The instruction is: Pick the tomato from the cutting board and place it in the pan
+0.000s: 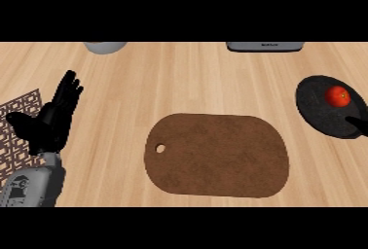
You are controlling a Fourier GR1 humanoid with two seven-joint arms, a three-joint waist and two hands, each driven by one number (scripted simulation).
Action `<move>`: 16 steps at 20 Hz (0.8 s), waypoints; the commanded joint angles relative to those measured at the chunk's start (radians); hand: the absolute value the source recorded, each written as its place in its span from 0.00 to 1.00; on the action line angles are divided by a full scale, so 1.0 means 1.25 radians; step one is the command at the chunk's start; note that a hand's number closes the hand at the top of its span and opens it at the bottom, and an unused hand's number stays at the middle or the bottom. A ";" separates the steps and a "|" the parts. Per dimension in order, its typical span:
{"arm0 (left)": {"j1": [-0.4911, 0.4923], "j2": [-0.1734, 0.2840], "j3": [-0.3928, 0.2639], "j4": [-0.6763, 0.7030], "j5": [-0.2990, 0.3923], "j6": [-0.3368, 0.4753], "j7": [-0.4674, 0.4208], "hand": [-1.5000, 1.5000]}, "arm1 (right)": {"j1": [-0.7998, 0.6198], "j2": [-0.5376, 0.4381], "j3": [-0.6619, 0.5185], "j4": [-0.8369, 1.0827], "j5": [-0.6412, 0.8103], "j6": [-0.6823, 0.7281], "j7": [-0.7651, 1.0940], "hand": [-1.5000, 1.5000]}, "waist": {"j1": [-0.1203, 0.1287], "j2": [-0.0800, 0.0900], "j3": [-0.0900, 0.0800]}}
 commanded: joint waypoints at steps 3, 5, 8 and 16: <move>0.015 0.005 0.020 0.011 -0.002 0.011 -0.003 0.50 | 0.138 0.024 -0.009 -0.125 -0.081 0.184 -0.050 0.00 | -0.032 -0.011 -0.004; 0.024 0.011 0.014 -0.005 -0.010 0.008 0.000 0.50 | 0.163 0.032 -0.013 -0.188 -0.109 0.232 -0.033 0.00 | -0.035 -0.013 -0.005; 0.040 -0.009 0.010 -0.011 -0.016 0.027 -0.004 0.50 | 0.253 0.075 -0.004 -0.301 -0.126 0.263 -0.021 0.00 | -0.042 -0.014 -0.006; 0.033 0.010 0.029 0.005 0.005 -0.001 -0.016 0.50 | 0.474 0.194 -0.007 -0.705 -0.202 0.342 0.158 0.00 | -0.032 -0.007 -0.005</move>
